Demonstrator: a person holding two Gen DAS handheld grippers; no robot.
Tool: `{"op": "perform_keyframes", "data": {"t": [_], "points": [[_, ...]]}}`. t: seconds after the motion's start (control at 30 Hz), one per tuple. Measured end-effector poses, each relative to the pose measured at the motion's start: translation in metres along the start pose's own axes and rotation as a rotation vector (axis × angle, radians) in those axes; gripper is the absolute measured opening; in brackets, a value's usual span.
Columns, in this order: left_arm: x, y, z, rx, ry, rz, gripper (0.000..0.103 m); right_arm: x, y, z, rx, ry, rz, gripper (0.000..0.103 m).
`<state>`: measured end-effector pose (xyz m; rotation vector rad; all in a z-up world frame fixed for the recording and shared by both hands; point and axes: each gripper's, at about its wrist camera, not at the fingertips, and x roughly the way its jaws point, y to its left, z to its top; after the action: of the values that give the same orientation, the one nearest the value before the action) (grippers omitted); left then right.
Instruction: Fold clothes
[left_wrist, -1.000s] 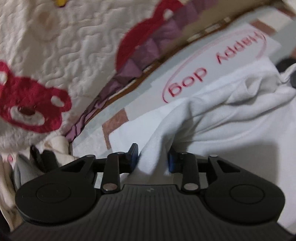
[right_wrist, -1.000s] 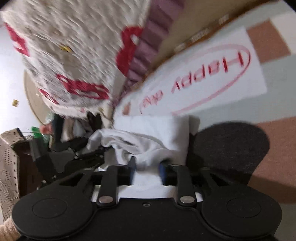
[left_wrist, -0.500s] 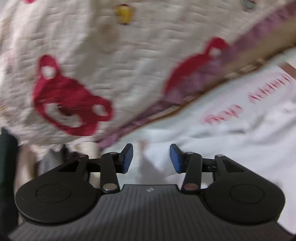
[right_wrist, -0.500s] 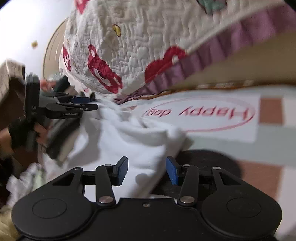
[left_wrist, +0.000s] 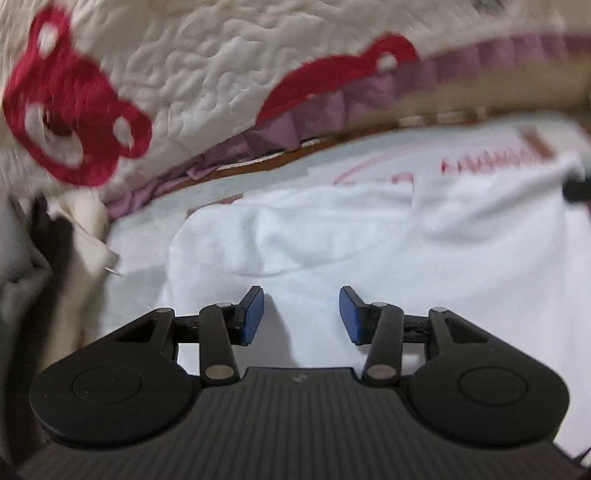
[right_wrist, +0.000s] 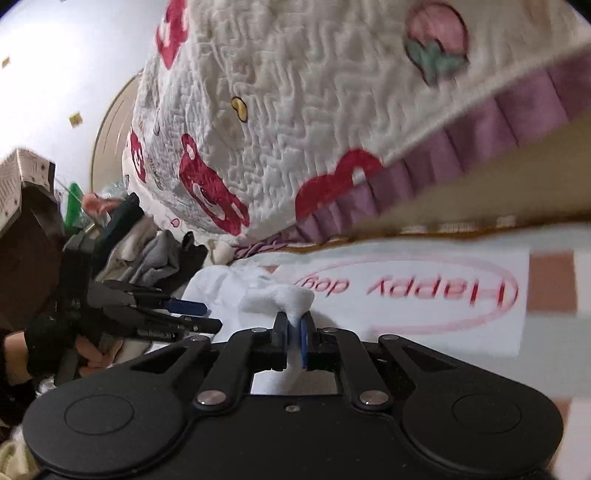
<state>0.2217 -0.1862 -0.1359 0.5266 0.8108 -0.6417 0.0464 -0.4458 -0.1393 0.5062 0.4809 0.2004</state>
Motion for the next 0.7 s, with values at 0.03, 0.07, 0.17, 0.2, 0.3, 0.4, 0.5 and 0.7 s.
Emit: {"op": "perform_keyframes", "data": {"t": [0.03,0.07,0.17,0.2,0.3,0.4,0.5,0.7], "points": [[0.007,0.003,0.005,0.011,-0.004,0.019,0.046,0.007,-0.004,-0.001,-0.011,0.028,-0.036,0.008],[0.019,0.009,0.008,-0.018,0.013,0.021,0.046,0.015,-0.008,-0.002,-0.021,0.058,-0.074,0.008],[0.044,0.036,0.015,-0.279,0.06,-0.026,0.045,0.031,-0.028,-0.011,0.084,0.119,-0.123,0.008],[0.048,0.04,0.02,-0.316,0.065,-0.032,0.042,0.031,-0.031,-0.013,0.114,0.113,-0.123,0.008],[0.054,0.022,0.024,-0.151,0.05,0.039,0.04,0.03,-0.024,-0.014,0.079,0.108,-0.152,0.008],[0.058,0.018,0.021,-0.109,0.027,0.067,0.04,0.032,-0.024,-0.013,0.061,0.116,-0.164,0.008],[0.058,0.037,0.023,-0.187,0.05,0.058,0.037,0.035,-0.026,-0.011,0.068,0.132,-0.171,0.008],[-0.007,0.047,0.027,-0.228,-0.025,0.066,0.036,0.026,-0.024,-0.003,0.075,0.142,-0.23,0.021]]}}
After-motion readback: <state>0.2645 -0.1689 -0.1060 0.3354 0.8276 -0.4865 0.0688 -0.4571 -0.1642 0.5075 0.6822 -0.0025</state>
